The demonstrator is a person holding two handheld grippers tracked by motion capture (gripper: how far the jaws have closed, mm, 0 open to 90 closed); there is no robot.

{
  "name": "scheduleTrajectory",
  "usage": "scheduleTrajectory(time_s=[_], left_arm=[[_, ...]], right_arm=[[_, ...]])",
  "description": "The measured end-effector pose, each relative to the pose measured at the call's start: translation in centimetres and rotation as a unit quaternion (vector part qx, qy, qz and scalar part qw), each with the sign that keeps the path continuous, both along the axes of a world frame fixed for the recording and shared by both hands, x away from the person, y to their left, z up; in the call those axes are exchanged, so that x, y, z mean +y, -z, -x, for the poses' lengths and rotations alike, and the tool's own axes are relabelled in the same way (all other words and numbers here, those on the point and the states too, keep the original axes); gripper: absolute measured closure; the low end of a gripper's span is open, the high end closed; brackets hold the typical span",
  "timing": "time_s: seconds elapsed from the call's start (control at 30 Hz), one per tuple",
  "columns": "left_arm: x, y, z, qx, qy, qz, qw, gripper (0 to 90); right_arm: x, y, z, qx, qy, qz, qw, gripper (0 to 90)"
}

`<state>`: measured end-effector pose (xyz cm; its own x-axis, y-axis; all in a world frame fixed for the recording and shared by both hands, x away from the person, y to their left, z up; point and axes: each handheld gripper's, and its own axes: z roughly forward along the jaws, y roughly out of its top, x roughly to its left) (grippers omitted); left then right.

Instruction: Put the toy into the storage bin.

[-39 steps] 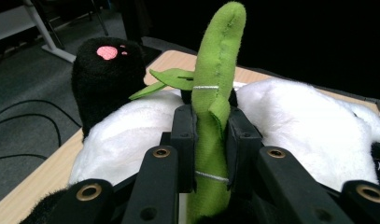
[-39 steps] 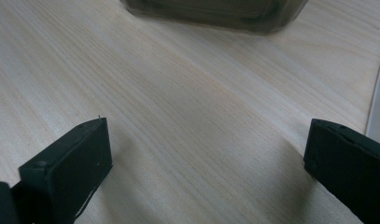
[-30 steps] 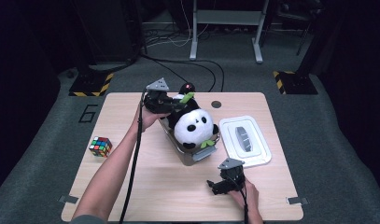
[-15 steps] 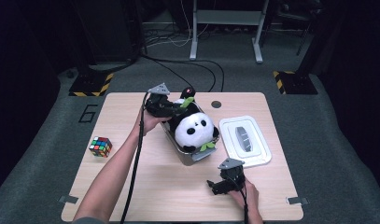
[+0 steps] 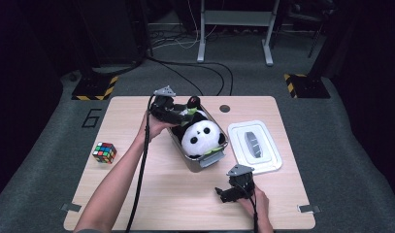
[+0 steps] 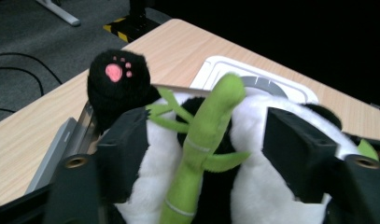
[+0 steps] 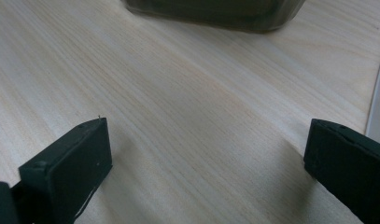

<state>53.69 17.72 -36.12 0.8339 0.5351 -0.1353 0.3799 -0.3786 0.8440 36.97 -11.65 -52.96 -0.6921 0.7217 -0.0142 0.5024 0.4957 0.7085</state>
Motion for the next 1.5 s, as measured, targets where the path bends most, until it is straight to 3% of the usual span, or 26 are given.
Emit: scheduleTrajectory(time_s=[0.2, 0.43, 0.57, 0.7, 0.9, 1.0, 1.1, 1.4, 1.47, 1.5], left_arm=[[-1.7, -0.5, -0.2, 0.001, -0.004, -0.018, 0.9998, 19.8], [-3.3, 1.6, -0.6, 0.043, -0.011, -0.048, 0.9978, 20.2], [-4.5, 2.9, -0.5, 0.05, -0.018, -0.094, 0.9941, 21.7], [-5.2, 3.7, -0.7, 0.06, -0.017, -0.125, 0.9902, 21.9], [-4.7, 2.8, -0.3, 0.051, -0.025, -0.105, 0.9928, 21.1], [-4.4, 3.0, -0.5, 0.053, -0.029, -0.111, 0.992, 24.5], [-4.5, 3.8, -0.9, 0.08, -0.027, -0.116, 0.9896, 25.6], [-5.8, 4.4, -1.5, 0.105, -0.03, -0.179, 0.9777, 26.4], [-6.0, 4.3, -1.5, 0.104, -0.032, -0.185, 0.9767, 26.5], [-6.0, 4.2, -1.5, 0.1, -0.033, -0.184, 0.9774, 26.5]], right_arm=[[0.0, 0.0, 0.0, 0.0, 0.0, 0.0, 1.0, 0.1], [0.0, 0.0, 0.0, 0.0, 0.0, 0.0, 1.0, 0.2], [0.0, 0.0, 0.0, 0.002, 0.0, -0.001, 1.0, 0.2], [0.0, 0.0, 0.0, 0.0, -0.002, 0.0, 1.0, 0.2], [0.0, 0.0, 0.0, 0.0, -0.002, 0.0, 1.0, 0.2], [0.0, 0.0, 0.0, 0.0, -0.002, 0.0, 1.0, 0.2], [0.0, 0.0, 0.0, 0.001, -0.002, -0.001, 1.0, 0.2], [0.0, 0.0, 0.0, 0.0, -0.002, 0.0, 1.0, 0.2], [0.0, 0.0, 0.0, 0.0, -0.002, 0.0, 1.0, 0.2], [0.0, 0.0, 0.0, 0.0, -0.002, 0.0, 1.0, 0.2]])
